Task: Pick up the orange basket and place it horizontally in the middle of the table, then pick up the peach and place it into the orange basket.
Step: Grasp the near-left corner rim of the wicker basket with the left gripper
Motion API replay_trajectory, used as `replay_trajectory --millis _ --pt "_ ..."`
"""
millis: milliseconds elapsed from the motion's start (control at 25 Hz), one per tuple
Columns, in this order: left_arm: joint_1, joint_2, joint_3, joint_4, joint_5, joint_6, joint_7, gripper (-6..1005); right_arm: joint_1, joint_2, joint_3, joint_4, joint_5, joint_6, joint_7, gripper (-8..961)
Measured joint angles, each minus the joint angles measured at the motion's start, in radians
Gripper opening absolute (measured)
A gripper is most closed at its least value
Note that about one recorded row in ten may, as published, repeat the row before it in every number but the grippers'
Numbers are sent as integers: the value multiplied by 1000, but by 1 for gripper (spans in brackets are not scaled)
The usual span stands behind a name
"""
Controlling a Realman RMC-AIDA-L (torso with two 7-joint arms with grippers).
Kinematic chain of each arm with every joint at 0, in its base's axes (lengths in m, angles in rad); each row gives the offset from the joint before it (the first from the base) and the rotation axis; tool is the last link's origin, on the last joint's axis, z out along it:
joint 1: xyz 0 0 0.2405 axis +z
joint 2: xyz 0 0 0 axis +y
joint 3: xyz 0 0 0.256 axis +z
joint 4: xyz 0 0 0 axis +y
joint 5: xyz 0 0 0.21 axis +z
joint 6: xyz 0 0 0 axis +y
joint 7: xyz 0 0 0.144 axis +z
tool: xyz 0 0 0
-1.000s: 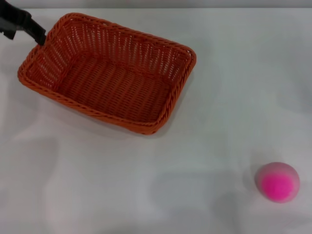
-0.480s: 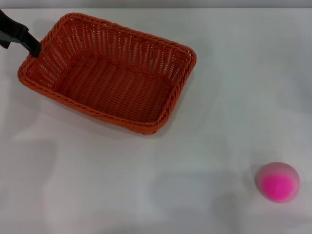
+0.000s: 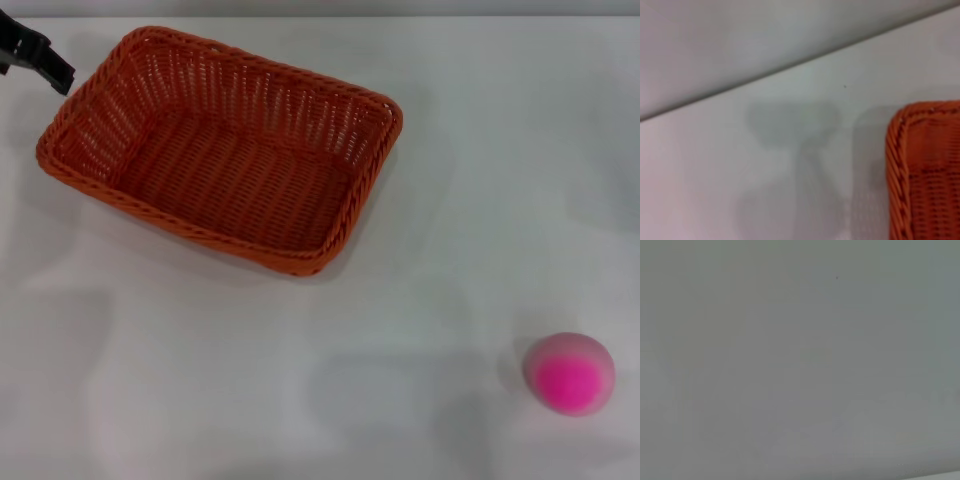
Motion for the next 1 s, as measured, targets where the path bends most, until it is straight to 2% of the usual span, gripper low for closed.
replay_trajectory --millis 240,480,560,1000 --pt "14 0 0 -2 0 58 19 778 0 0 0 0 0 0 10 811" --pt "12 -29 1 -8 0 76 45 776 3 2 0 -1 0 0 11 811" --pt "5 -44 1 -8 0 82 48 776 5 2 0 -2 0 0 11 812" --pt "3 -65 2 14 -1 102 50 776 9 2 0 0 0 0 11 812"
